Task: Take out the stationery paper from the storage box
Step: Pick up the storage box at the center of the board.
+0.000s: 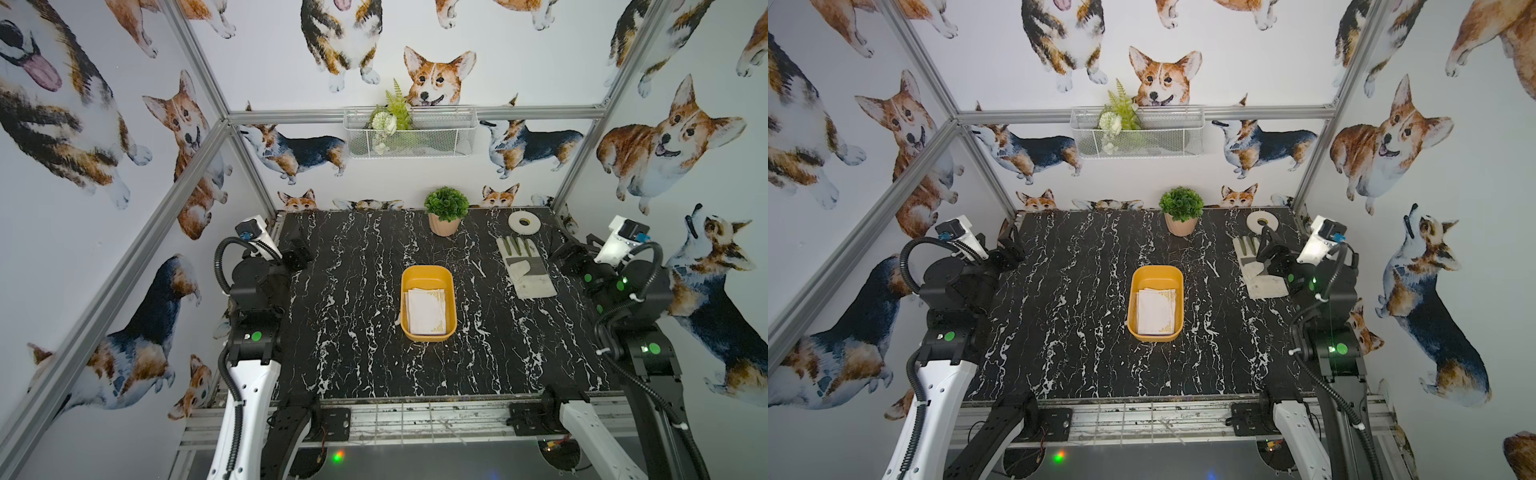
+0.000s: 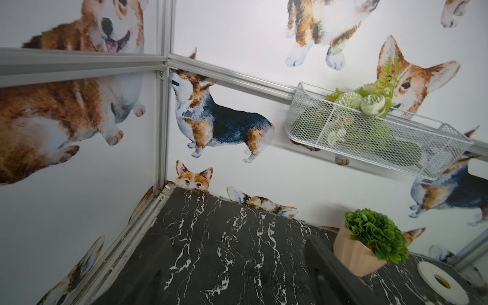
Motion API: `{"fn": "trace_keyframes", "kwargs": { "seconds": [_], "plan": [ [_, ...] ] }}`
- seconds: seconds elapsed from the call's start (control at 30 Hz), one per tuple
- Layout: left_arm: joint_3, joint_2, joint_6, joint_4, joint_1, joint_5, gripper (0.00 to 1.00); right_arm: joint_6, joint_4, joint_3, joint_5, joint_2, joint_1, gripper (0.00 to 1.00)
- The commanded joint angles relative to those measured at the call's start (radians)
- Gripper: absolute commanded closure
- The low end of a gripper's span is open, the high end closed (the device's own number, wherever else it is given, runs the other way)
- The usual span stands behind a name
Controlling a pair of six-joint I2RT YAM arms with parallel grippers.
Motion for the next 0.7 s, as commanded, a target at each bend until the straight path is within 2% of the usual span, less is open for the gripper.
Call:
{"fn": "trace_keyframes", "kwargs": {
  "seconds": [0.0,0.1,0.2,0.27,0.33,0.43,0.47,0.6,0.67],
  "plan": [
    [0.072,0.061,-0.014,-0.189,-0.005,0.153,0.23,-0.008,-0.268,0.053,-0.153,0.101,0.012,0.08],
    [0.063,0.077,-0.068,-0.232,-0.031,0.160,0.24,-0.018,-0.337,0.067,-0.090,0.157,0.092,0.09],
    [0.022,0.067,-0.105,-0.238,-0.099,0.095,0.24,-0.028,-0.388,0.084,-0.017,0.212,0.178,0.11],
    [0.028,0.096,-0.103,-0.275,-0.193,0.019,0.24,-0.015,-0.409,0.091,-0.061,0.266,0.192,0.12],
    [0.050,0.152,-0.092,-0.317,-0.325,-0.096,0.25,-0.007,-0.409,0.077,-0.092,0.310,0.212,0.14],
    [0.087,0.264,-0.099,-0.373,-0.507,-0.301,0.25,0.005,-0.401,0.055,-0.026,0.359,0.293,0.15],
    [0.089,0.296,-0.115,-0.372,-0.527,-0.301,0.25,0.010,-0.401,0.054,-0.001,0.380,0.328,0.15],
    [0.056,0.369,-0.193,-0.332,-0.536,-0.183,0.25,0.019,-0.399,0.057,0.038,0.494,0.433,0.17],
    [0.036,0.378,-0.211,-0.315,-0.551,-0.178,0.25,0.028,-0.393,0.056,0.065,0.546,0.483,0.19]
  ]
}}
